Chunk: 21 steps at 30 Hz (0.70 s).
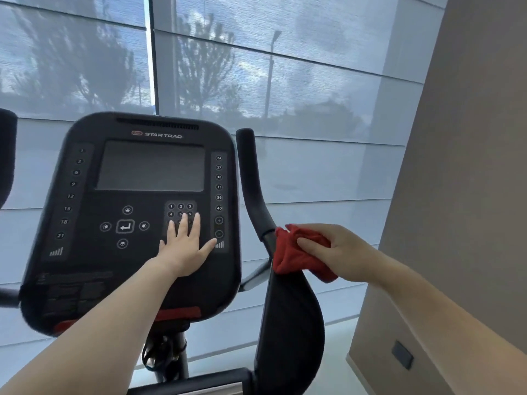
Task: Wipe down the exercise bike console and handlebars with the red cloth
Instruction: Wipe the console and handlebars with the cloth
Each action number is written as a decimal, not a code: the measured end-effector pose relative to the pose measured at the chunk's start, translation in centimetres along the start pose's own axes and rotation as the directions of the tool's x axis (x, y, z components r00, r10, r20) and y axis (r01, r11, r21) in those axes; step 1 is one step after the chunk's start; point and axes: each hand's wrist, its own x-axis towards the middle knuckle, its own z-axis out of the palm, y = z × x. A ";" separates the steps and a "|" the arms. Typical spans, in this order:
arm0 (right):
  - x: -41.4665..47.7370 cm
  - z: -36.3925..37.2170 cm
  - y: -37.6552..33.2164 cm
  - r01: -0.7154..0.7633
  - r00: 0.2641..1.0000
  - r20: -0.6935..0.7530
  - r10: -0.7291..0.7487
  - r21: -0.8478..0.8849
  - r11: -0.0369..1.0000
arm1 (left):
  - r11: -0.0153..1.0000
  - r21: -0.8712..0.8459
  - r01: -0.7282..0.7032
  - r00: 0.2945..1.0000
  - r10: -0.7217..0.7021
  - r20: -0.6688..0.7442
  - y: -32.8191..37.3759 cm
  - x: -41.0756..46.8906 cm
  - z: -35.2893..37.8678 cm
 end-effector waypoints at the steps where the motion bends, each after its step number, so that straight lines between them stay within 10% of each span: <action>1: -0.5 0.2 -0.1 -0.004 1.000 -0.023 0.005 0.033 0.999 | 1.000 -0.013 -0.013 1.000 0.013 0.008 0.2 -0.2 -0.1; 12: -2.4 5.8 -2.3 -0.029 0.987 -0.158 -0.022 -0.315 0.949 | 0.985 -0.020 -0.171 0.985 0.172 0.023 0.4 -4.1 -1.3; 21: -4.8 6.2 -2.3 -0.042 0.968 -0.250 -0.023 -0.251 0.967 | 0.976 -0.119 -0.184 0.982 0.186 0.009 1.0 -4.6 -1.4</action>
